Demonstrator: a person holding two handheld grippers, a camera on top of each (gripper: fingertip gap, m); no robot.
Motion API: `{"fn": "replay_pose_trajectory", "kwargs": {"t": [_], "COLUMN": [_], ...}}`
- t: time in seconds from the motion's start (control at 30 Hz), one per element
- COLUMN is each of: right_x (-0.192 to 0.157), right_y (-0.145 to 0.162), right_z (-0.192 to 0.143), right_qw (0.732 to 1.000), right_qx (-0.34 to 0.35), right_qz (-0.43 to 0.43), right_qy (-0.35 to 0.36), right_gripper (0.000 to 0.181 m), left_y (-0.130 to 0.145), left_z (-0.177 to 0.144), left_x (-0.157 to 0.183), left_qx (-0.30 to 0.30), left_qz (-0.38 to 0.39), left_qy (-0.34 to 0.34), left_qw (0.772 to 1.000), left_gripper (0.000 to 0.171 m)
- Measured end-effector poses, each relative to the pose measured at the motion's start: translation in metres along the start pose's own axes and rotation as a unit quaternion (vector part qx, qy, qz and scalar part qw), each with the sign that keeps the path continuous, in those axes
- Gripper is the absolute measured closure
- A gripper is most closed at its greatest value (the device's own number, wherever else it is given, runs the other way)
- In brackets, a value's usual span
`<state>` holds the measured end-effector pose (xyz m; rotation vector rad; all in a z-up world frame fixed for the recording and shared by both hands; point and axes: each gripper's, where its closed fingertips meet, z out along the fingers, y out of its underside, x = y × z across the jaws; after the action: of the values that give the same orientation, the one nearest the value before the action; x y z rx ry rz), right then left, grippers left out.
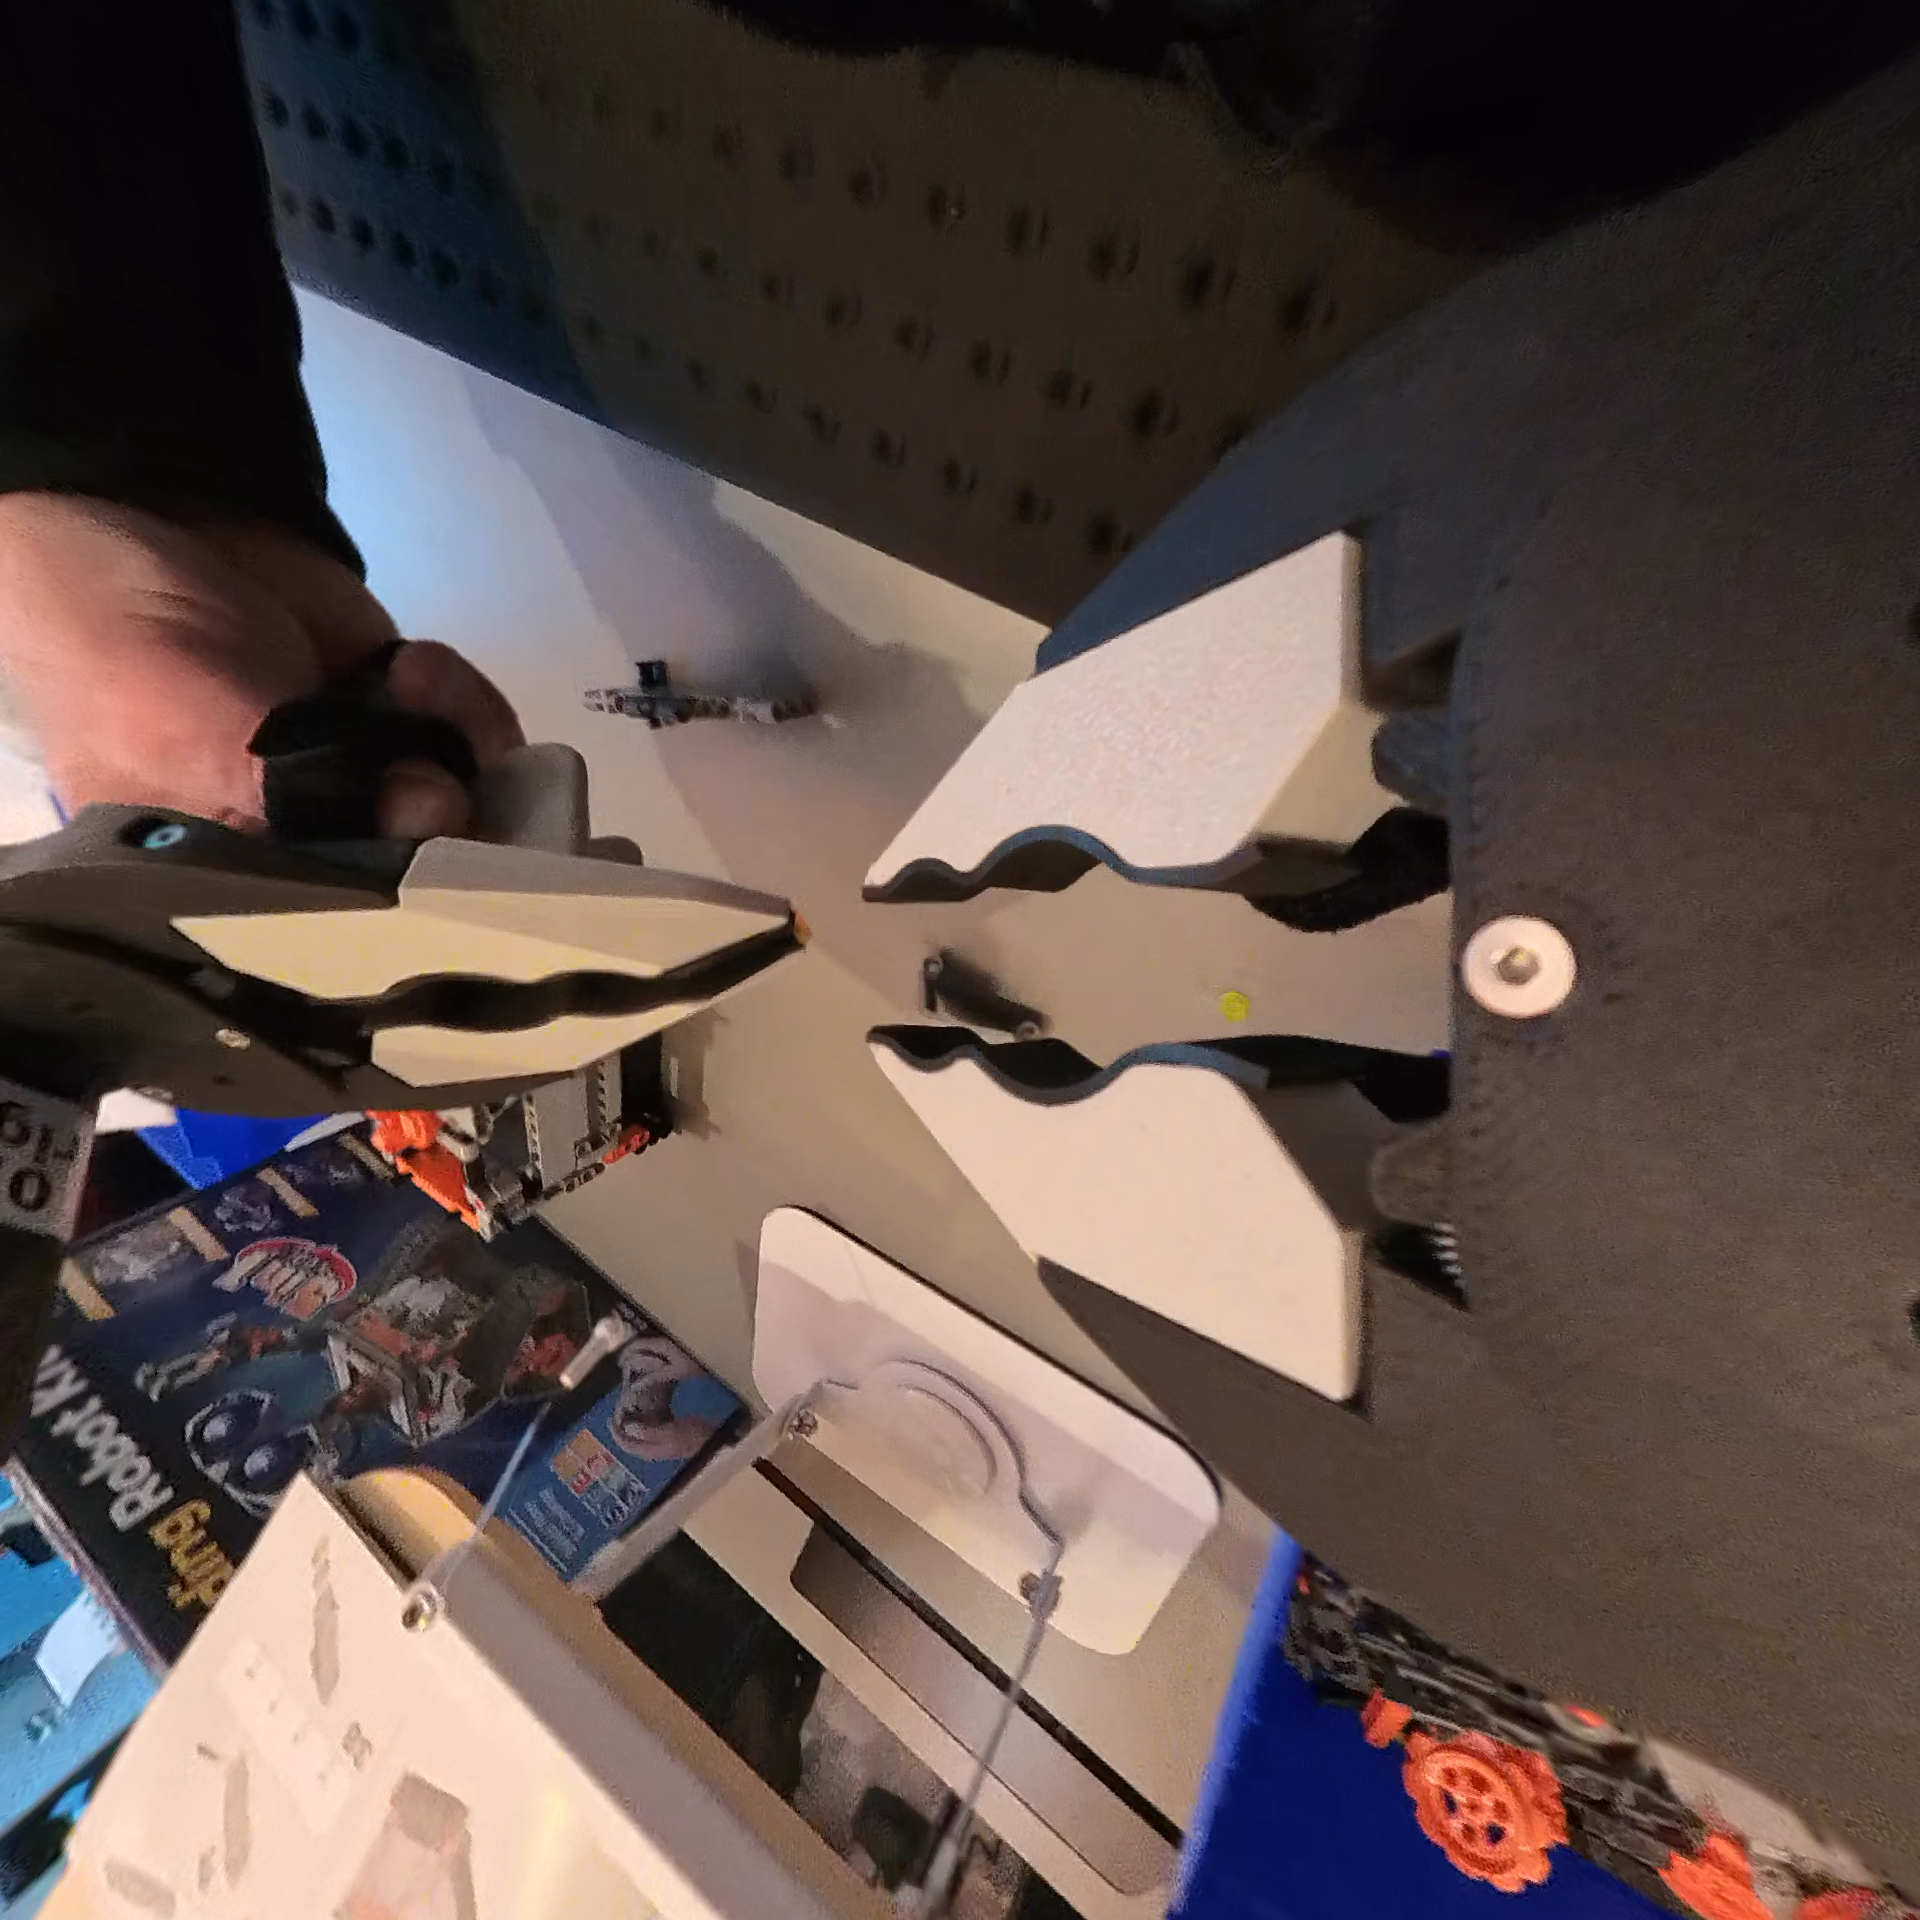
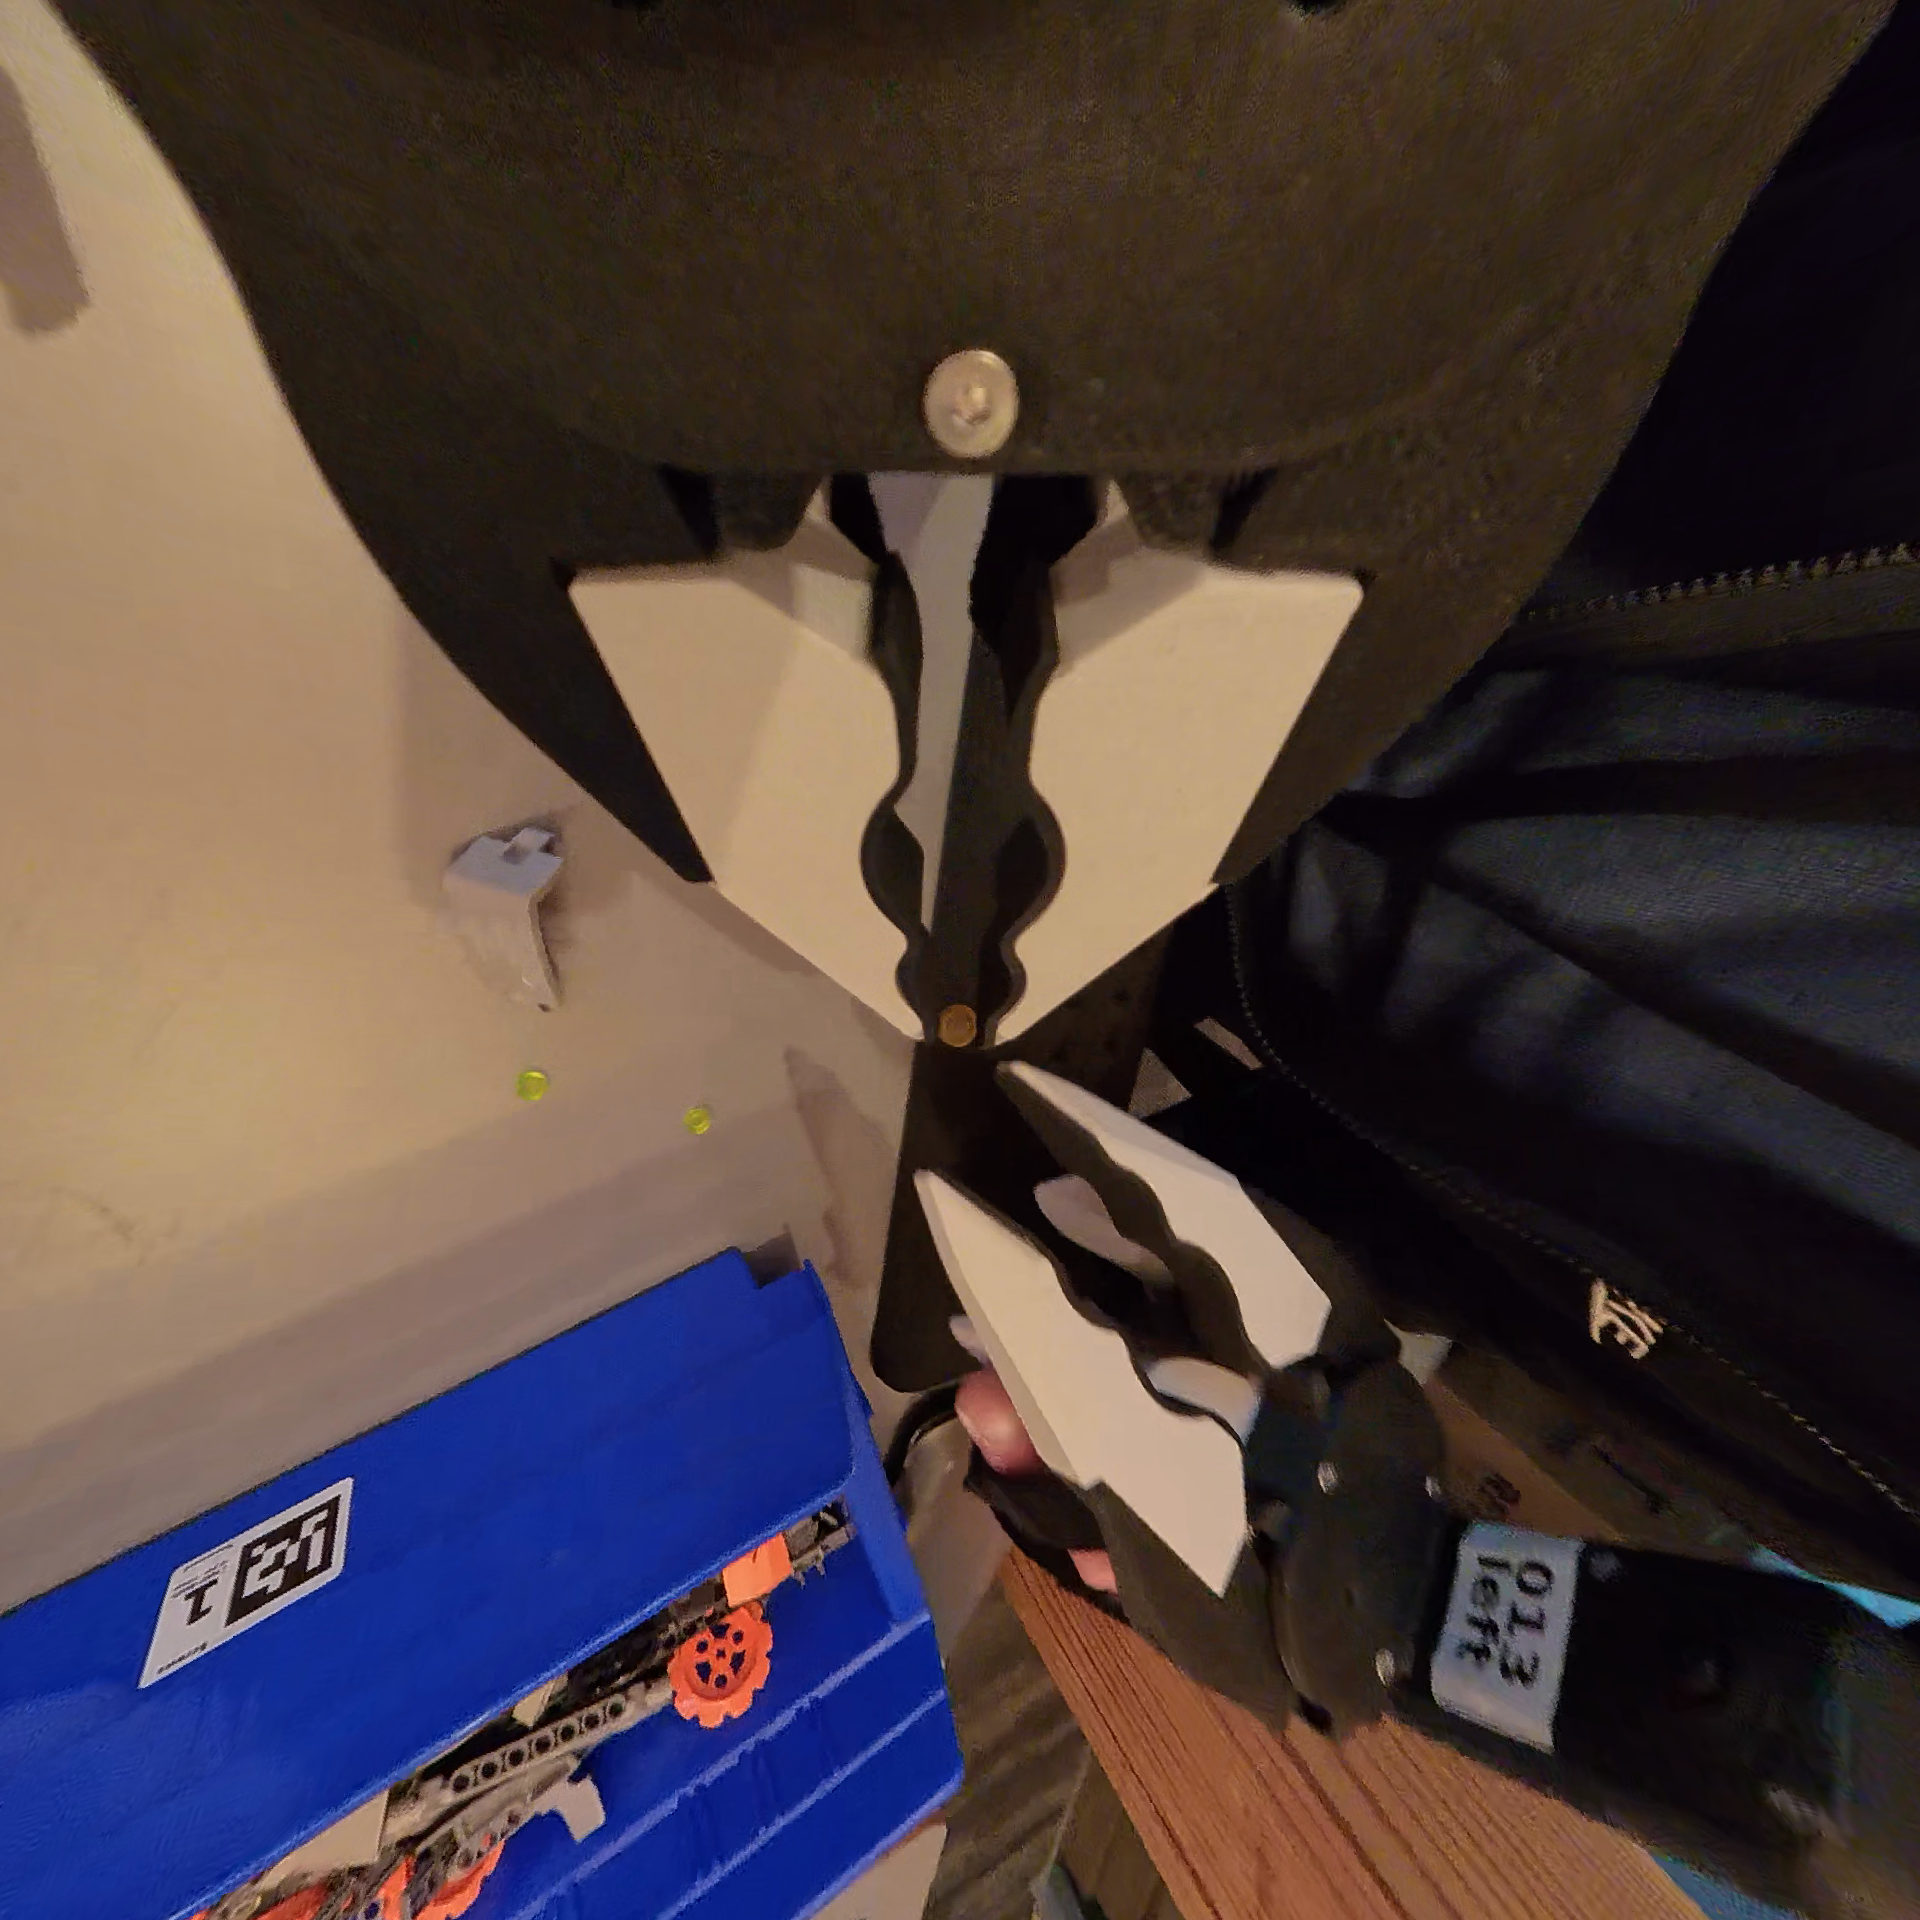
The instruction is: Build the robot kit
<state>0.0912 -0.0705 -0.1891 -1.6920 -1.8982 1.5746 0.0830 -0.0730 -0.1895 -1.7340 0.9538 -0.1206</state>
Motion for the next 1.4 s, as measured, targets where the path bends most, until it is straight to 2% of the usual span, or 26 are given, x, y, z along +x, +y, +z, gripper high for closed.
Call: {"fn": "replay_pose_trajectory", "kwargs": {"t": [0.1,0.27,0.57,0.73,0.93,1.1,1.27,1.4], "right_x": [-0.007,-0.009,-0.004,-0.002,0.002,-0.001,-0.003,-0.003], "right_y": [-0.001,-0.001,-0.005,-0.007,-0.007,-0.012,-0.02,-0.021], "right_z": [-0.009,-0.021,-0.033,-0.041,-0.047,-0.055,-0.068,-0.071], "right_qw": [0.999,0.996,0.989,0.985,0.982,0.972,0.952,0.945], "right_qx": [0.031,0.077,0.133,0.156,0.168,0.202,0.251,0.261], "right_qz": [0.01,0.032,0.046,0.051,0.058,0.076,0.102,0.112], "right_qy": [-0.012,-0.033,-0.052,-0.058,-0.058,-0.092,-0.142,-0.161], "right_gripper": [0.177,0.177,0.177,0.177,0.177,0.176,0.176,0.177], "left_y": [-0.01,-0.017,-0.028,-0.03,-0.035,-0.037,-0.05,-0.061], "left_z": [0.015,0.032,0.044,0.051,0.054,0.055,0.051,0.052], "left_x": [0.008,0.01,0.003,0.0,-0.002,-0.008,-0.015,-0.014], "left_qx": [0.004,0.003,0.011,0.014,0.023,0.027,0.057,0.071], "left_qz": [0.017,0.022,0.012,-0.008,-0.015,-0.029,-0.039,-0.028], "left_qy": [0.009,0.011,0.004,-0.004,-0.005,-0.016,-0.028,-0.032], "left_qw": [1.0,1.0,1.0,1.0,1.0,0.999,0.997,0.997], "left_gripper": [0.147,0.153,0.15,0.156,0.156,0.155,0.154,0.156]}}
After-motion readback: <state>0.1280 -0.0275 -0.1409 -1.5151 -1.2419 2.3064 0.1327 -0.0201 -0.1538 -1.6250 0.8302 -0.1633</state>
